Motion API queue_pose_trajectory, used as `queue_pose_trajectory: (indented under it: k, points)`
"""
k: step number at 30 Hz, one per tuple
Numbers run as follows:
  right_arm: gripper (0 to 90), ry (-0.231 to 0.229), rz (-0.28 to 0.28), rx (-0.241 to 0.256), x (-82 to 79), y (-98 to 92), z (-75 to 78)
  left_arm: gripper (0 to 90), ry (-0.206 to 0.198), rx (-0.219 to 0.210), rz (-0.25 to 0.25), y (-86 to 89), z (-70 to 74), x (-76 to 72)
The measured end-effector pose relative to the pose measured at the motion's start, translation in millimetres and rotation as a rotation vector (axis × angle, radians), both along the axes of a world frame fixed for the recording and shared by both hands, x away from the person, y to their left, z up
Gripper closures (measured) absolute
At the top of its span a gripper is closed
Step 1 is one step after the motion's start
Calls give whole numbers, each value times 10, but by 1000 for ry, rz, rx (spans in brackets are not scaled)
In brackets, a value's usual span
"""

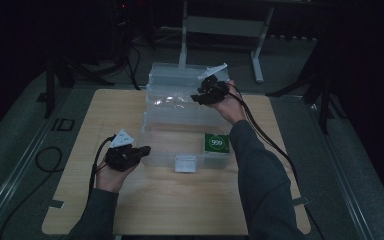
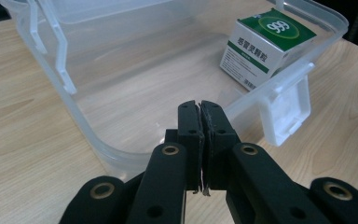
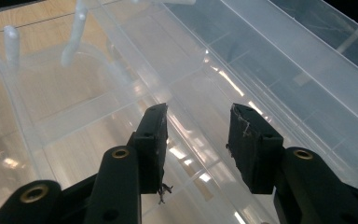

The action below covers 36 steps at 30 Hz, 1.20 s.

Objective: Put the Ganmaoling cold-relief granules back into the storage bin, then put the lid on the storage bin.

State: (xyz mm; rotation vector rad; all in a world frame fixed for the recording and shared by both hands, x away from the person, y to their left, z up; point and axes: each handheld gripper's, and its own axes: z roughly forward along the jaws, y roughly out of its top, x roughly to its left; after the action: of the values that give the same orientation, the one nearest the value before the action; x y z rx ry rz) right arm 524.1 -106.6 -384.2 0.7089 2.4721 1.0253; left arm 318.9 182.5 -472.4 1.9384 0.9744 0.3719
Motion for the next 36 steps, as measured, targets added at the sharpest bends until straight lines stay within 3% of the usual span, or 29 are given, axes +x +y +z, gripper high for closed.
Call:
queue_pose_trajectory:
  k: [17, 27, 36]
  points:
    - [557, 16, 9, 31, 13, 23, -8, 883, 30, 14, -48, -153, -111, 29]
    - [535, 13, 23, 16, -2, 92, 1, 891, 56, 58, -107, -375, -274, 61]
    - [548, 16, 27, 24, 5, 93, -5, 892, 50, 72, -140, -522, -410, 84]
